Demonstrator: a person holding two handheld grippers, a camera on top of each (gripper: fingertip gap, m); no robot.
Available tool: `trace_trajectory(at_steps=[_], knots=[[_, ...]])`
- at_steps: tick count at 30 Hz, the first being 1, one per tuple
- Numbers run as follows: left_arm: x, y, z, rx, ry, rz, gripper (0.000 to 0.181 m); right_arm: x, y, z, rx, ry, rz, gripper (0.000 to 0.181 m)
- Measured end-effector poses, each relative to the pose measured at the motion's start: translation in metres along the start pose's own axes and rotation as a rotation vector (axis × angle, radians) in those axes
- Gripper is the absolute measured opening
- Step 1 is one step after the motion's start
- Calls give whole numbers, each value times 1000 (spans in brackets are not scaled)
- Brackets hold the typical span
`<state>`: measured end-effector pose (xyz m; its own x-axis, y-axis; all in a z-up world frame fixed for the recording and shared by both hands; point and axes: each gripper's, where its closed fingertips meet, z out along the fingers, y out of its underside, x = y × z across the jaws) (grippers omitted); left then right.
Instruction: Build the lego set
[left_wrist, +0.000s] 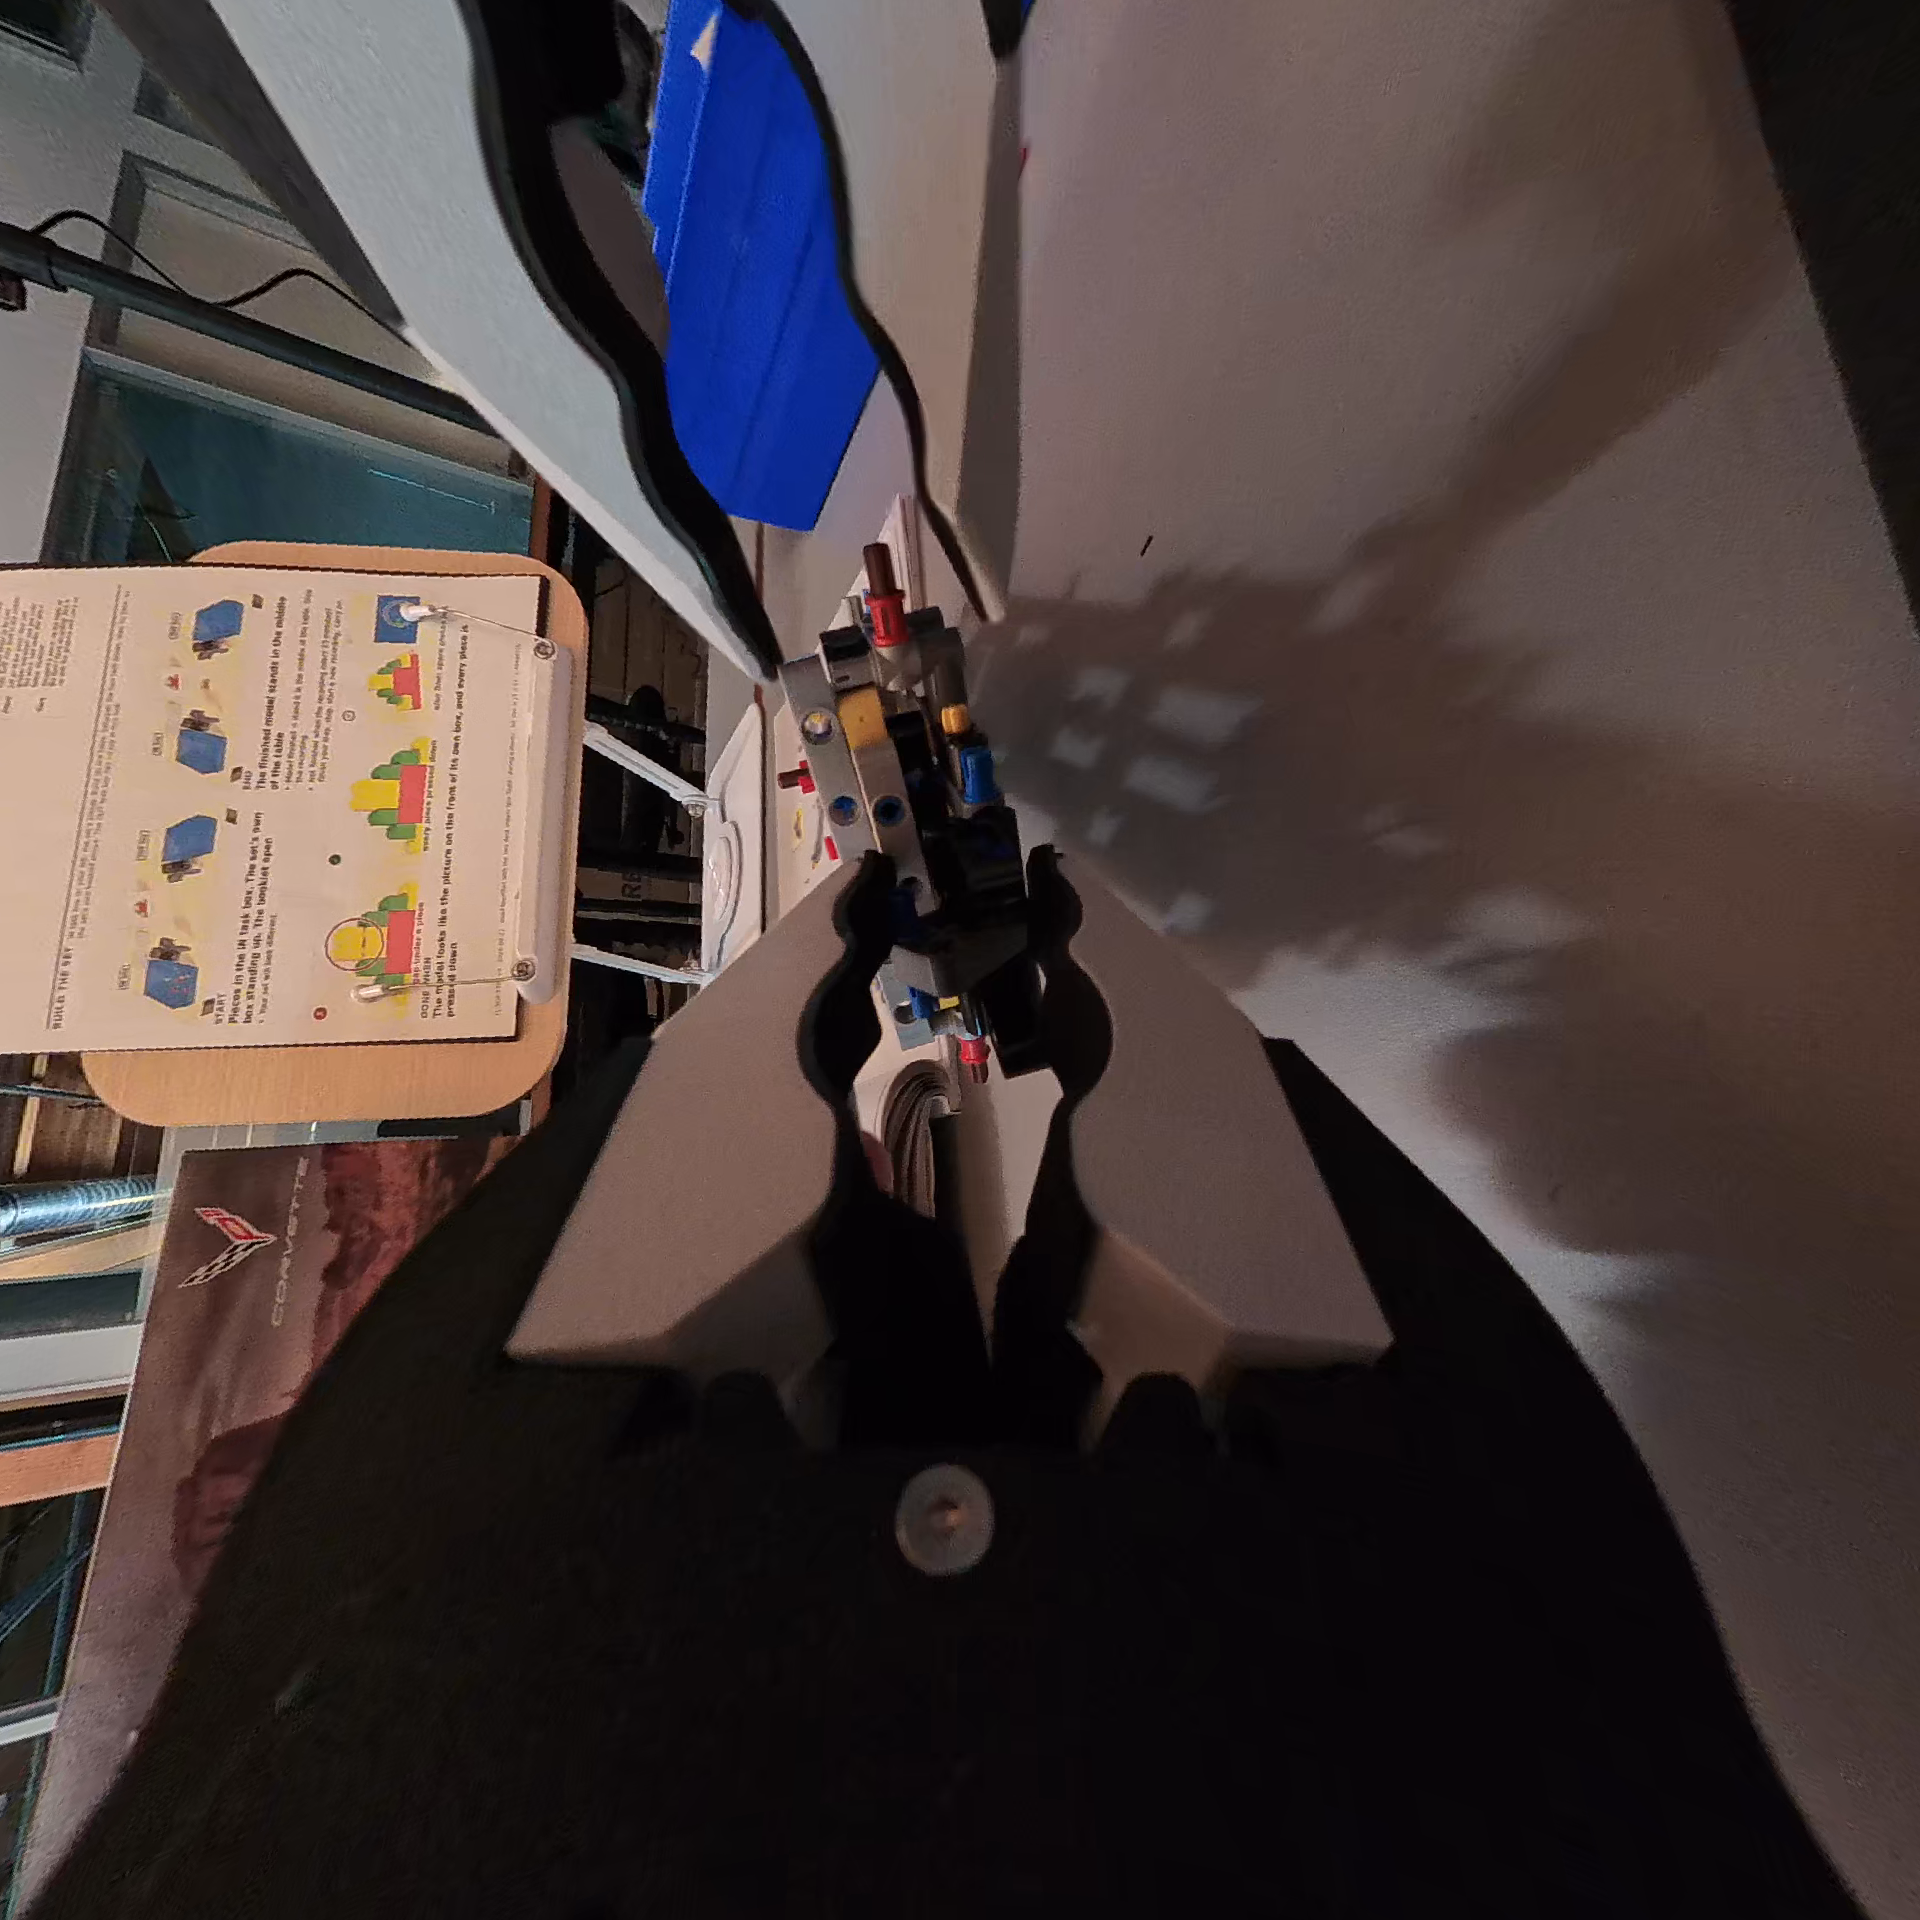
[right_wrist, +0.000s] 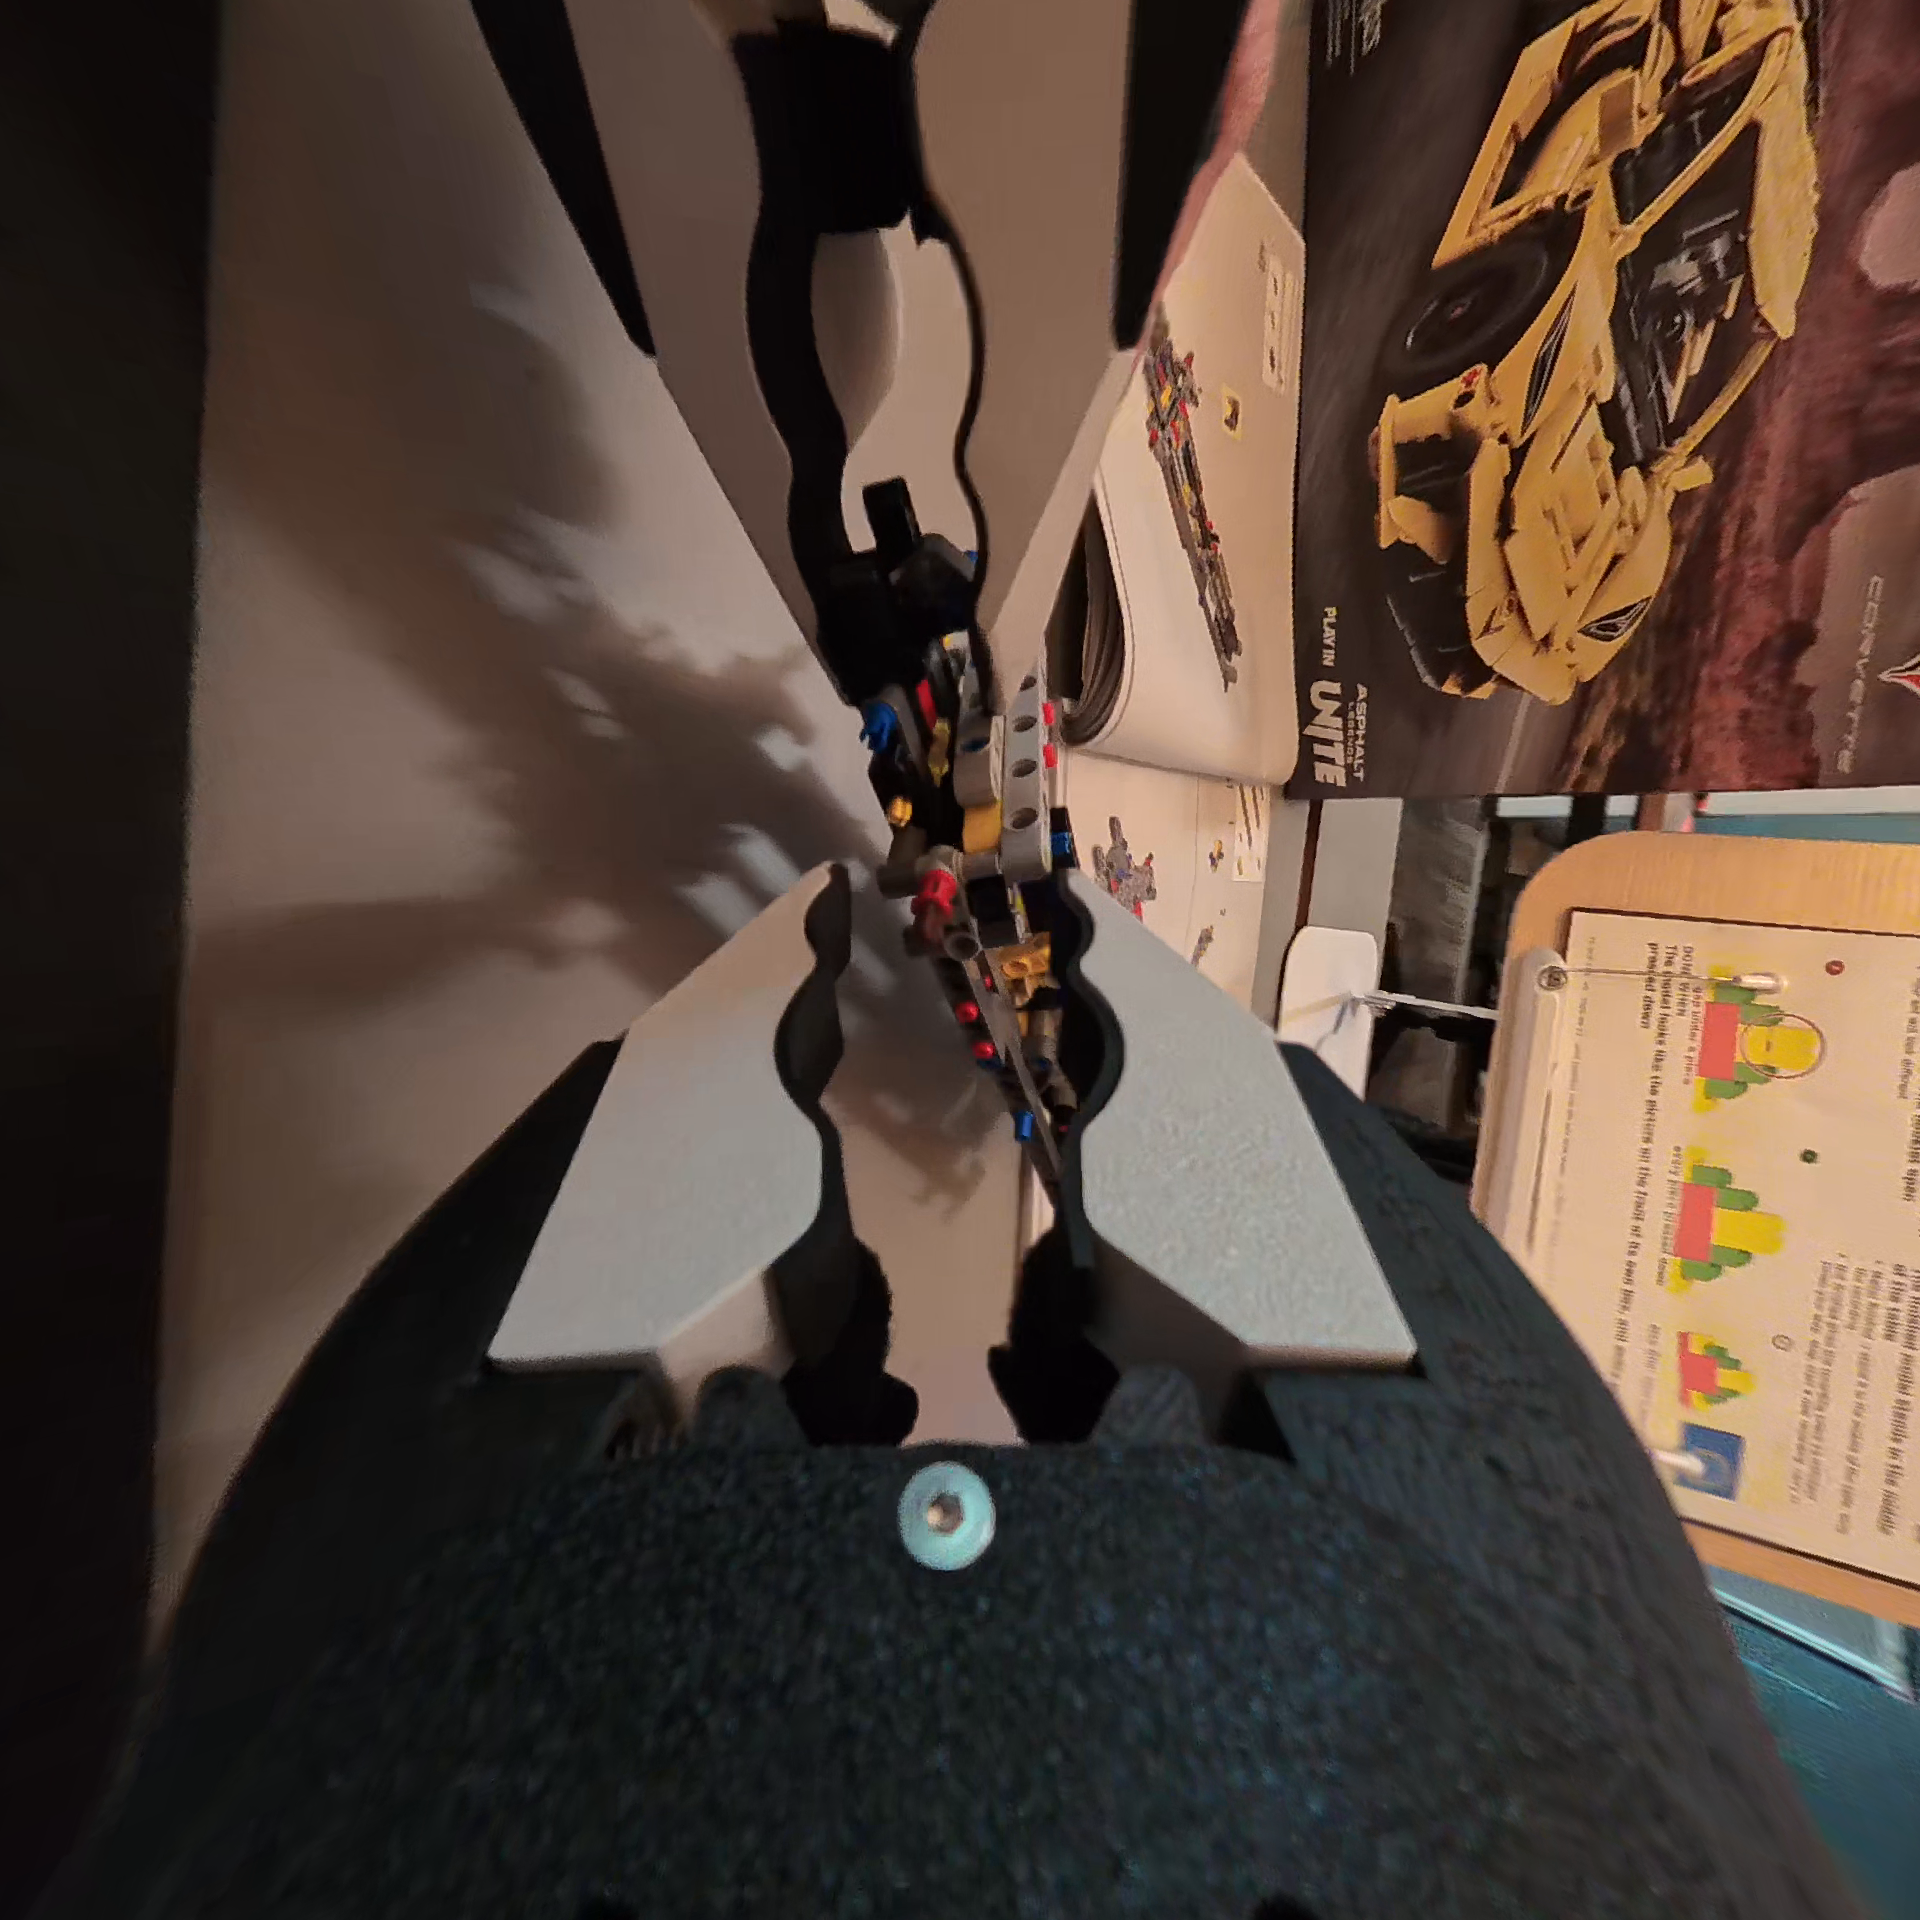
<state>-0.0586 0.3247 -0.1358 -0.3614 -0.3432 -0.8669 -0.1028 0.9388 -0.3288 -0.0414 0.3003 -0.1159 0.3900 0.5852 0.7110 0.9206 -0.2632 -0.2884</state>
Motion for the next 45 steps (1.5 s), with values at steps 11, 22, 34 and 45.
trace_trajectory(at_steps=[11, 22, 34, 45], knots=[[0, -1, 0, -3, -12, 11, 24, 16, -1, 1, 104, -111, 511, 28], [1, -2, 0, 0, -13, 18, 24, 7, -9, -3, 122, -140, 440, 31], [-1, -5, -2, 8, -12, 17, 24, 1, -1, 8, -3, 24, -73, 45], [-3, -7, -3, 19, -20, 12, 24, 3, 2, 9, -5, 44, -87, 33]])
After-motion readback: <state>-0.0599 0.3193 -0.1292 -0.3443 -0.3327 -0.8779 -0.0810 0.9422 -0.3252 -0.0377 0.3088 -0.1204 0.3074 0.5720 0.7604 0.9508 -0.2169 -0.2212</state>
